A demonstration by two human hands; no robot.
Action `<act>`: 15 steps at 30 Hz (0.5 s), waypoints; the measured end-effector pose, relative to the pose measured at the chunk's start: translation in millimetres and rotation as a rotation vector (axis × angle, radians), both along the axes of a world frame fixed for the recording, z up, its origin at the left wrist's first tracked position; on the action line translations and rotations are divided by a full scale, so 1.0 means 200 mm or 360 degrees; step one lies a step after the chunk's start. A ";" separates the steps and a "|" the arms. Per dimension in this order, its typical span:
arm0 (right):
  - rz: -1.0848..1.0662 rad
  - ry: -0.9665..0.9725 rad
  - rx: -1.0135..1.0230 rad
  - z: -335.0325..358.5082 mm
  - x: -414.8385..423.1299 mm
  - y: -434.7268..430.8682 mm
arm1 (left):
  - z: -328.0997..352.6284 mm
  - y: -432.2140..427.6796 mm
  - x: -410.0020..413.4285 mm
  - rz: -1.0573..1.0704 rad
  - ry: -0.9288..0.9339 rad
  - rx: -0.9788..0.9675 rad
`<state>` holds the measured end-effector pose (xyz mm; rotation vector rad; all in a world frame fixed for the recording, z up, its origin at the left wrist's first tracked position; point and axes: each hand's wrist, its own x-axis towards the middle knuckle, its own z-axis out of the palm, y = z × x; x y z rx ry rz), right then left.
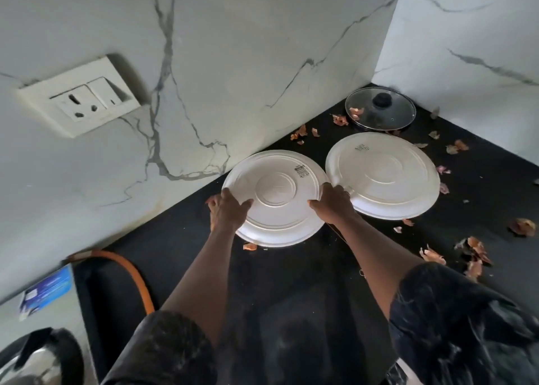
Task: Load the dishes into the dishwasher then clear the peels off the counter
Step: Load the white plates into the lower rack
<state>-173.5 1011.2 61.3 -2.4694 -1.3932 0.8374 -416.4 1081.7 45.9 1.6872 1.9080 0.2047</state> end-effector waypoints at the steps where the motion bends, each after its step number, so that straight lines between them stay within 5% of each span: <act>1: -0.0030 -0.0001 0.0009 -0.01 0.00 0.01 | -0.01 0.01 0.00 0.0014 0.0007 0.0010; 15: -0.0410 0.0283 0.0176 -0.06 0.02 0.05 | 0.01 0.03 0.02 0.0204 -0.0049 0.0074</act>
